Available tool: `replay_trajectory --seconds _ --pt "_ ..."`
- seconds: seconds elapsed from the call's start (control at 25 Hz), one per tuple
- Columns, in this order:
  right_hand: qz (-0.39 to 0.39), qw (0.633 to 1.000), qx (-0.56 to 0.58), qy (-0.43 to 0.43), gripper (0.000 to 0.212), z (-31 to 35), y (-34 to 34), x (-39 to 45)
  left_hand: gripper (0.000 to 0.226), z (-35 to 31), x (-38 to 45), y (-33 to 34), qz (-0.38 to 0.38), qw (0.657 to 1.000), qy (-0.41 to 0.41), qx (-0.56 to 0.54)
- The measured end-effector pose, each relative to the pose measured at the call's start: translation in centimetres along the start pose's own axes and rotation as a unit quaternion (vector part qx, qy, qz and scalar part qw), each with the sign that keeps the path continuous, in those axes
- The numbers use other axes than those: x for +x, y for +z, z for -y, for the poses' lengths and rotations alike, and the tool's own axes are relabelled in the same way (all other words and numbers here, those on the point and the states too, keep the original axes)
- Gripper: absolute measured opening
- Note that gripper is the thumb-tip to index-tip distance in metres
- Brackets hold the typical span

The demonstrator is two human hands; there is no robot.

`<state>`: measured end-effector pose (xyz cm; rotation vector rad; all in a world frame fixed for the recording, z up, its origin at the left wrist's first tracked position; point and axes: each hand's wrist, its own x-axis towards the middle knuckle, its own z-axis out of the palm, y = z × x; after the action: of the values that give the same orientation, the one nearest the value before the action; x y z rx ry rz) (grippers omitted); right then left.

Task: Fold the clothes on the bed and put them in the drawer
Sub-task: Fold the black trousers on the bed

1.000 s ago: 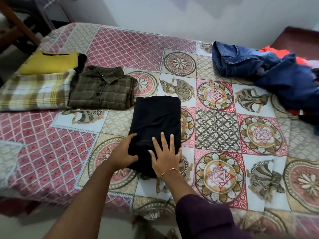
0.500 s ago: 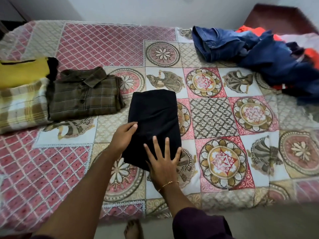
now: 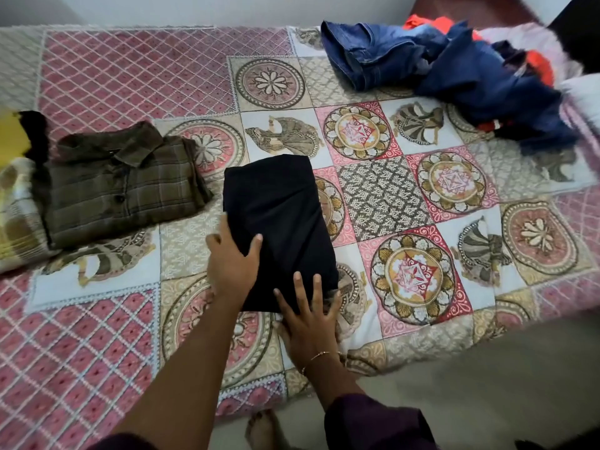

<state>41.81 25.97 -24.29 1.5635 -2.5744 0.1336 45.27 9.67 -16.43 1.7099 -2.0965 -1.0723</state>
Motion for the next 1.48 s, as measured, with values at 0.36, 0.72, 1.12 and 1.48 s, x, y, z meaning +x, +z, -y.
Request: replay_trajectory --seconds 0.36,0.72,1.12,1.48 --pt "-0.083 0.986 0.061 0.129 0.036 1.9 -1.9 4.2 0.039 1.6 -0.5 0.3 -0.134 0.988 -0.012 -0.070" --pt "-0.124 0.972 0.075 0.185 0.039 0.4 -4.4 8.4 0.075 0.6 2.2 -0.7 0.041 0.980 -0.169 -0.097" --pt "-0.024 0.977 0.012 0.209 0.035 0.7 -1.8 9.1 0.047 0.6 3.3 -2.0 0.265 0.873 -0.274 -0.304" --pt "0.042 0.840 0.384 0.380 0.040 -1.2 -8.5 14.8 0.033 -7.1 4.0 -3.0 0.169 0.965 -0.089 -0.179"
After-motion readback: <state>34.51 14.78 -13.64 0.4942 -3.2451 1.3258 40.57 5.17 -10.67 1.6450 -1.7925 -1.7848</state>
